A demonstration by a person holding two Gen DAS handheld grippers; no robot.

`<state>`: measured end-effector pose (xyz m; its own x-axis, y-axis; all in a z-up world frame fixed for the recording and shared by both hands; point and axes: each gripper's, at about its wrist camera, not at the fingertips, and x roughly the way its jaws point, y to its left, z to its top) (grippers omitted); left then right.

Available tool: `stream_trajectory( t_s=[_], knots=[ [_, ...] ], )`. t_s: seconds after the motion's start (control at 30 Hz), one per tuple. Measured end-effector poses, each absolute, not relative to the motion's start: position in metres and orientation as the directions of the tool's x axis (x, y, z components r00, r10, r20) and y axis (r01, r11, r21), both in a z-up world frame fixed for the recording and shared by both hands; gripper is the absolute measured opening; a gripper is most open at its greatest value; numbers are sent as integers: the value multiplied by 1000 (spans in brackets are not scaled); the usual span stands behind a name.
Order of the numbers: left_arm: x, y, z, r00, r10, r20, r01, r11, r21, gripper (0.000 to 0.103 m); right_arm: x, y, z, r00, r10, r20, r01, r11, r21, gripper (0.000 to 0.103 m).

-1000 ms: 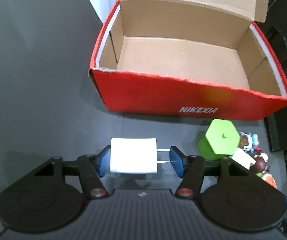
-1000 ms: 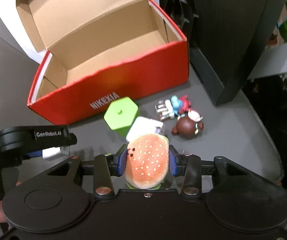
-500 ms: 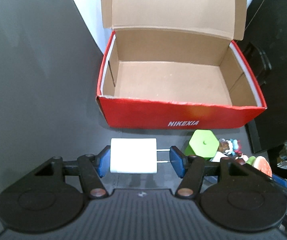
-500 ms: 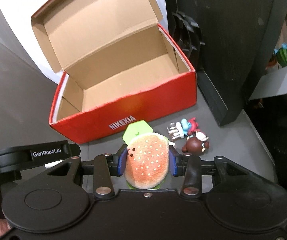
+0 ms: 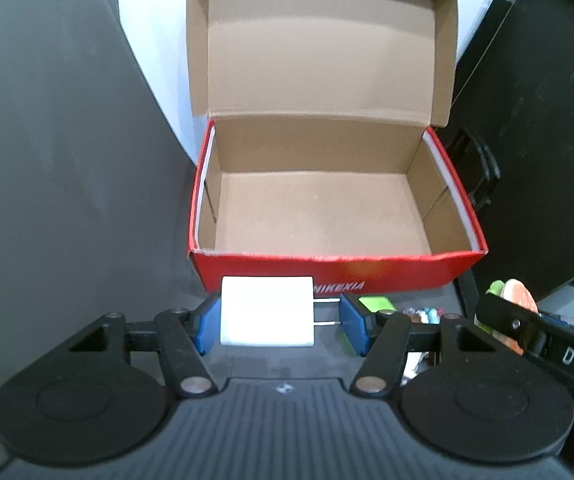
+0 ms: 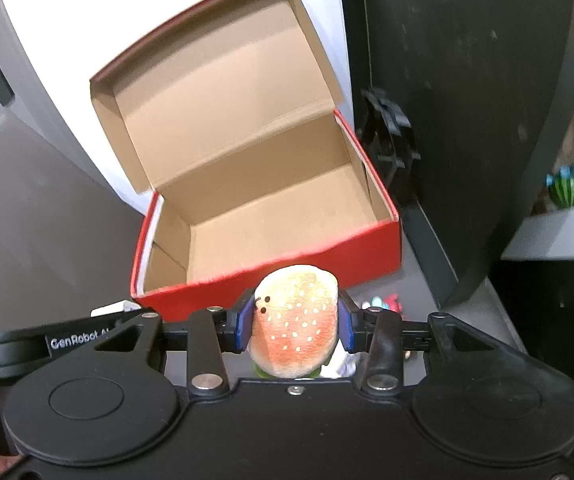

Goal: Organize objects
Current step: 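Carry the charger in the left tool while the right tool carries the hamburger into the shoebox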

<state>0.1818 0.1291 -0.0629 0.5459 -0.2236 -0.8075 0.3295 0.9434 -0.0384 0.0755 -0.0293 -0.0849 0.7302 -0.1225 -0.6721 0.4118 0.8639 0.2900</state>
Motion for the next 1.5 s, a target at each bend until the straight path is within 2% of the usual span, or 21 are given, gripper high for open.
stream_trajectory(
  t_s=[0.83, 1.5],
  knots=[
    [210, 135, -6, 649, -280, -707, 351, 935, -48, 61, 124, -24, -7, 815, -68, -575, 255, 934, 251, 41],
    [254, 131, -17, 634, -257, -730, 299, 951, -75, 61, 151, -29, -4, 797, -46, -602, 229, 946, 231, 41]
  ],
)
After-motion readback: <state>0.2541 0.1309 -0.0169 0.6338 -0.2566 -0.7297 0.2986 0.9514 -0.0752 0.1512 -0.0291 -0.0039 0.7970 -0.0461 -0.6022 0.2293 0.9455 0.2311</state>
